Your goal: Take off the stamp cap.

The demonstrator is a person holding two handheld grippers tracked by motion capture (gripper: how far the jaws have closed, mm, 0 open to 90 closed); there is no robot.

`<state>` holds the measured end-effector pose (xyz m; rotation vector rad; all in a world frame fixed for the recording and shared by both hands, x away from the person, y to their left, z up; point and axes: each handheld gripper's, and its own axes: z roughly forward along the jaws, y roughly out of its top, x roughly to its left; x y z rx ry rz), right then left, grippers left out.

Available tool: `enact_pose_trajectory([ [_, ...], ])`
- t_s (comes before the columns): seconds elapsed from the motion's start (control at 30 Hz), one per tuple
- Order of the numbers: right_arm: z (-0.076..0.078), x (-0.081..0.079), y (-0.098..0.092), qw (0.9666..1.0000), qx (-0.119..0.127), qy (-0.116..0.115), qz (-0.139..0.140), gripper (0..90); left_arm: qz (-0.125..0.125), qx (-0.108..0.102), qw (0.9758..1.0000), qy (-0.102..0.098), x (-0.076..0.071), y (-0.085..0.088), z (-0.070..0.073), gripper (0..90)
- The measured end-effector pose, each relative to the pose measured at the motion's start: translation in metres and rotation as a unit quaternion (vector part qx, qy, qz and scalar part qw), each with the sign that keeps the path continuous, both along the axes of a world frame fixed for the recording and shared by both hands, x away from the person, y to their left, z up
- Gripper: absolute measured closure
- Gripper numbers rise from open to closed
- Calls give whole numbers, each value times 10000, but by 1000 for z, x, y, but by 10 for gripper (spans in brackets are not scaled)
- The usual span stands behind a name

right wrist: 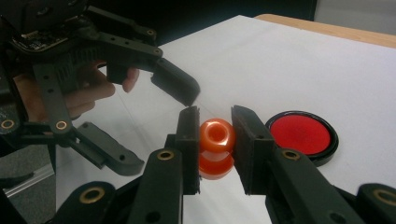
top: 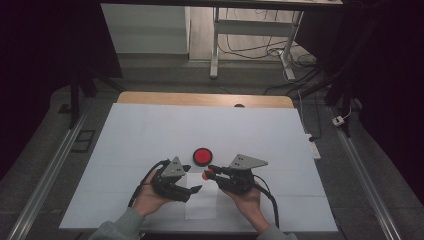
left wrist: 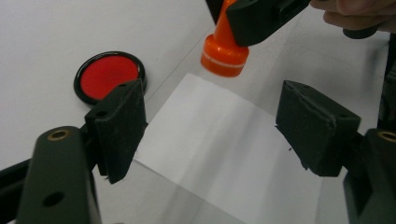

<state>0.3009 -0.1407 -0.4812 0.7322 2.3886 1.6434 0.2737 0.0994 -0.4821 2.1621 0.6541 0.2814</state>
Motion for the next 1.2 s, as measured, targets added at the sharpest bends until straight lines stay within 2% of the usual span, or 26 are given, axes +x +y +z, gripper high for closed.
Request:
enact_pose_trajectory([
  [0.27, 2, 0, -3, 10000, 59, -25, -23, 719, -71, 120, 9999, -26, 3, -14, 3, 259],
  [0.37, 2, 1, -3, 10000, 50, -26, -9, 719, -63, 58, 10000, 4, 6, -17, 4, 259],
  [0.53, 2, 3, -4, 10000, 71, -19, -24, 719, -77, 141, 9999, 4, 7, -21, 2, 259],
  [0.67, 1, 4, -3, 10000, 58, -17, -4, 719, -55, 92, 9999, -10, 9, -24, 0, 263],
  [0.83, 2, 2, -3, 9999, 85, -53, 31, 719, 38, 203, 9998, 27, 9, -28, -3, 291],
  [1.2, 3, 1, -3, 9999, 110, -66, 35, 719, 154, 283, 9994, -83, 10, -33, -6, 383],
])
